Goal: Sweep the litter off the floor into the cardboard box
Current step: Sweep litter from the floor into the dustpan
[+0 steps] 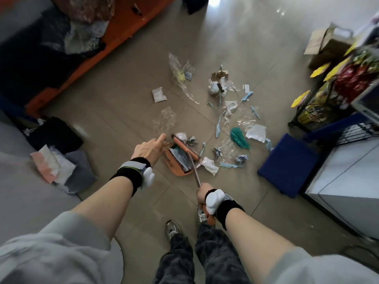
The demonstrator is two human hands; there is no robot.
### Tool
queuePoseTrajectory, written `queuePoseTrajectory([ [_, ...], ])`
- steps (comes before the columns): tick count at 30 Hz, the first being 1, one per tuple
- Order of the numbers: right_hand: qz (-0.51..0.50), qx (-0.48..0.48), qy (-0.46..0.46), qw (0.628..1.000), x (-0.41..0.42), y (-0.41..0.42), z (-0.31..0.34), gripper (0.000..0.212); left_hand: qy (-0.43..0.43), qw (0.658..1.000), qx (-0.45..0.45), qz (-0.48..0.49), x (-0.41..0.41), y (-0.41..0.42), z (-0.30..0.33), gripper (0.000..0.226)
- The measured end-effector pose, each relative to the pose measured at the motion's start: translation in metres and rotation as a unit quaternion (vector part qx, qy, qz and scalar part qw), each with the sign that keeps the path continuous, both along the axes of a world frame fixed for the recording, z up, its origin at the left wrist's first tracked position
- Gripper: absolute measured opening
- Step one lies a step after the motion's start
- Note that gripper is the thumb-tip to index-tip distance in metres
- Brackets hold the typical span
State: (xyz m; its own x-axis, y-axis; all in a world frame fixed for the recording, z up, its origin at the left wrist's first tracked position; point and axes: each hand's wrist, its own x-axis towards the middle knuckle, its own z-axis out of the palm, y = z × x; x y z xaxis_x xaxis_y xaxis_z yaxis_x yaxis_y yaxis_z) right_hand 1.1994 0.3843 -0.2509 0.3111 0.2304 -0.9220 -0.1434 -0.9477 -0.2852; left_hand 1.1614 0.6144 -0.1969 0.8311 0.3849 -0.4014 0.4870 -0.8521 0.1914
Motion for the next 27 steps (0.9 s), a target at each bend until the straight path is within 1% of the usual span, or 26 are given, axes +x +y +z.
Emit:
queuePoseTrajectory([
  [1,0.053,0.002,-0.002,0.999,0.0,0.004,0.005,0.032,-0.01,1.0,-0.001,0.006,-0.005,0.001,-0.001,0.028],
  [2,0.137,0.002,-0.001,0.991,-0.004,0.002,0.009,0.031,-0.013,1.0,-0.009,0.016,-0.009,0.001,0.001,0.029],
  [3,0.167,-0.014,-0.015,0.986,-0.01,0.001,0.016,0.03,-0.016,1.0,-0.01,0.015,-0.015,0.001,0.007,0.029],
  [4,0.155,-0.024,-0.018,0.987,-0.014,0.002,0.02,0.03,-0.019,1.0,-0.009,0.012,-0.02,0.0,0.011,0.03],
  [5,0.122,-0.019,-0.028,0.992,-0.017,0.002,0.021,0.032,-0.016,1.0,-0.007,0.017,-0.024,0.001,0.016,0.031],
  [7,0.143,-0.033,-0.079,0.986,-0.021,0.001,0.027,0.034,-0.019,1.0,-0.004,0.018,-0.032,0.002,0.025,0.031],
  [9,0.117,-0.053,-0.104,0.986,-0.032,-0.004,0.038,0.035,-0.038,0.999,0.001,0.018,-0.044,0.005,0.039,0.029],
  [12,0.097,-0.055,-0.156,0.982,-0.05,-0.014,0.054,0.036,-0.085,0.996,0.001,0.022,-0.055,0.008,0.055,0.025],
  [14,0.085,-0.056,-0.171,0.98,-0.065,-0.022,0.061,0.043,-0.109,0.994,0.006,0.019,-0.06,0.007,0.065,0.024],
  [16,0.063,-0.051,-0.185,0.979,-0.08,-0.026,0.067,0.049,-0.136,0.991,0.008,0.005,-0.062,0.007,0.075,0.025],
  [22,-0.038,-0.029,-0.245,0.968,-0.123,-0.045,0.088,0.05,-0.224,0.974,0.002,-0.041,-0.071,-0.007,0.113,0.03],
  [25,-0.074,-0.026,-0.277,0.958,-0.143,-0.066,0.102,0.051,-0.248,0.966,0.0,-0.08,-0.077,-0.024,0.133,0.031],
  [27,-0.091,-0.036,-0.286,0.953,-0.154,-0.08,0.106,0.057,-0.252,0.963,-0.003,-0.094,-0.081,-0.036,0.14,0.031],
])
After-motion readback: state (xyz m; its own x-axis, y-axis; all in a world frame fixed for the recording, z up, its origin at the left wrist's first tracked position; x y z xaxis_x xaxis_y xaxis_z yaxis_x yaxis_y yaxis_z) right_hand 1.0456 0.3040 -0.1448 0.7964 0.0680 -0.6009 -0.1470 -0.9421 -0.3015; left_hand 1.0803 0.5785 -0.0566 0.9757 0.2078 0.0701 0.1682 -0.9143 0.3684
